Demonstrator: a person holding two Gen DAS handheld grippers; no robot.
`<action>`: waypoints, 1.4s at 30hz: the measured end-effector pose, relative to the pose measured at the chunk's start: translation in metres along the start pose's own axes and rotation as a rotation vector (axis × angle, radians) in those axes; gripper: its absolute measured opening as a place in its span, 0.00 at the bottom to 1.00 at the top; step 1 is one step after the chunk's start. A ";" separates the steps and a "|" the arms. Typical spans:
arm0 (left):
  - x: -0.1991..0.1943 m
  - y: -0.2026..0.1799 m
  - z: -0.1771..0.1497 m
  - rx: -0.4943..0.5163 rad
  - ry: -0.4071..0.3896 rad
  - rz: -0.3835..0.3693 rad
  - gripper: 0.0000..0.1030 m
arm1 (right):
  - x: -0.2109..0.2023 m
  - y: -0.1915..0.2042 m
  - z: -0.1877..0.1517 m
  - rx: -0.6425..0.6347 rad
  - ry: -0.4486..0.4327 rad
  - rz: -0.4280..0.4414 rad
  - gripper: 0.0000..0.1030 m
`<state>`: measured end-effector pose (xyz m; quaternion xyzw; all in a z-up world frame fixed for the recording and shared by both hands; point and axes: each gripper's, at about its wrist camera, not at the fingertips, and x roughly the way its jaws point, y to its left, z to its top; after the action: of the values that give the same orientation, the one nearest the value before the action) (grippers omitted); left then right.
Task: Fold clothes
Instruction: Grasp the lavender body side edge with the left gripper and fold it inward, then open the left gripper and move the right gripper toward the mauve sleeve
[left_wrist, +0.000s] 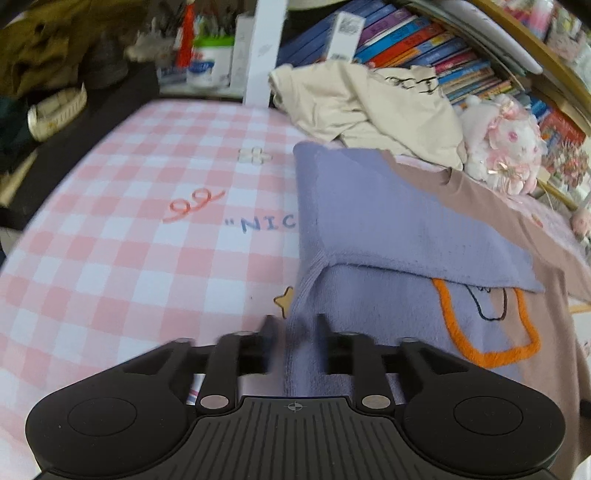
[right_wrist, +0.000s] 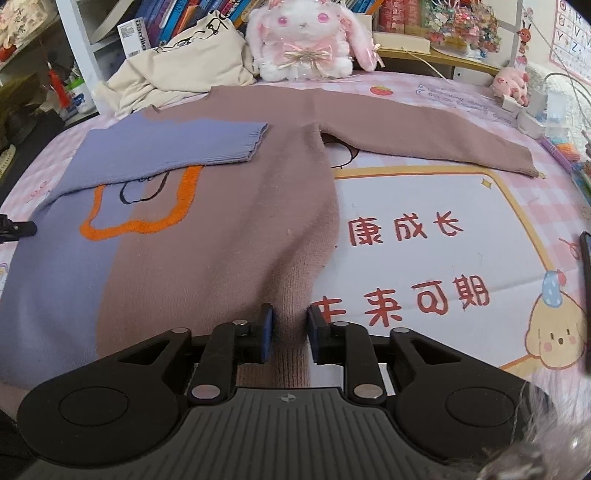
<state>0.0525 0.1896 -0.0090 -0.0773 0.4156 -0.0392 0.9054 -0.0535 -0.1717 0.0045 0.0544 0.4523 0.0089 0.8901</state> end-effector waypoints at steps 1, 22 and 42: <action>-0.005 -0.004 0.000 0.016 -0.026 0.002 0.49 | -0.001 -0.001 0.000 0.005 -0.001 -0.003 0.21; -0.025 -0.099 -0.030 0.345 -0.104 -0.133 0.84 | -0.031 -0.005 -0.010 0.086 -0.081 -0.153 0.75; -0.013 -0.174 -0.051 0.453 -0.056 -0.204 0.85 | -0.030 -0.069 -0.004 0.151 -0.079 -0.194 0.84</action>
<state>0.0042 0.0143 -0.0024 0.0851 0.3612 -0.2205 0.9020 -0.0763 -0.2421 0.0188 0.0775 0.4196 -0.1137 0.8972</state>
